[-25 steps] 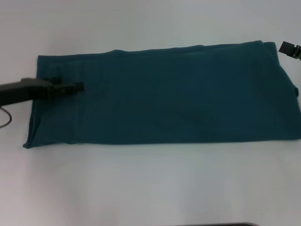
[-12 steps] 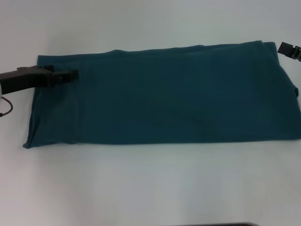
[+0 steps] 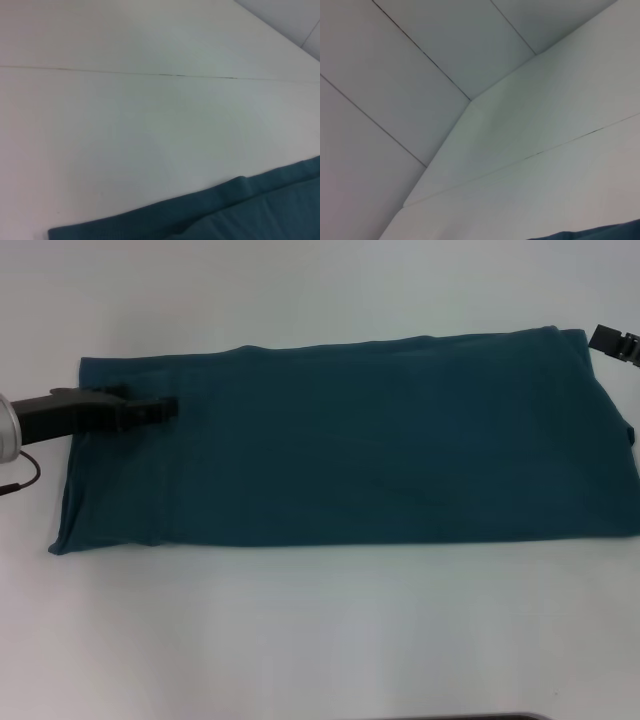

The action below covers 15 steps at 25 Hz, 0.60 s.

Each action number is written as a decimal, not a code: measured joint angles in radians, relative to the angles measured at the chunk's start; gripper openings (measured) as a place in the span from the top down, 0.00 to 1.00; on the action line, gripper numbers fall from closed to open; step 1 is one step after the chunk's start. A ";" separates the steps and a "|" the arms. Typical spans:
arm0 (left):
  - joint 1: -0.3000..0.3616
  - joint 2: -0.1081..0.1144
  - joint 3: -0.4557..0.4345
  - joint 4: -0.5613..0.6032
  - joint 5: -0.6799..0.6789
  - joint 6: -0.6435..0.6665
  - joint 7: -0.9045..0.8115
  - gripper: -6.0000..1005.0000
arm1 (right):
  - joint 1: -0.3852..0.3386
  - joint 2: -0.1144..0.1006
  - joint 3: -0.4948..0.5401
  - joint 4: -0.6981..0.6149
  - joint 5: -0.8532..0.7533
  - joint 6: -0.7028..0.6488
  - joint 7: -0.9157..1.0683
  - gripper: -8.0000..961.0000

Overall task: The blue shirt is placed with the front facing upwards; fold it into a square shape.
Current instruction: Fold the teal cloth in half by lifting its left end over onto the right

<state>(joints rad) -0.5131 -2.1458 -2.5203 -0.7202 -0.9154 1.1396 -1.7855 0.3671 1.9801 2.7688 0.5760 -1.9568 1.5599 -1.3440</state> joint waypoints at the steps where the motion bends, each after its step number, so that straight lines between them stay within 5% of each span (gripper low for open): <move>1: -0.001 0.000 0.000 0.001 0.000 -0.002 0.000 0.07 | 0.001 0.000 0.000 0.000 0.000 0.000 0.000 0.20; 15: 0.025 0.002 -0.008 -0.075 -0.011 0.079 -0.033 0.07 | 0.001 0.000 0.000 0.002 0.001 -0.001 -0.001 0.20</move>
<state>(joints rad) -0.4876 -2.1440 -2.5285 -0.7956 -0.9266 1.2185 -1.8184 0.3682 1.9801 2.7688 0.5778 -1.9554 1.5587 -1.3452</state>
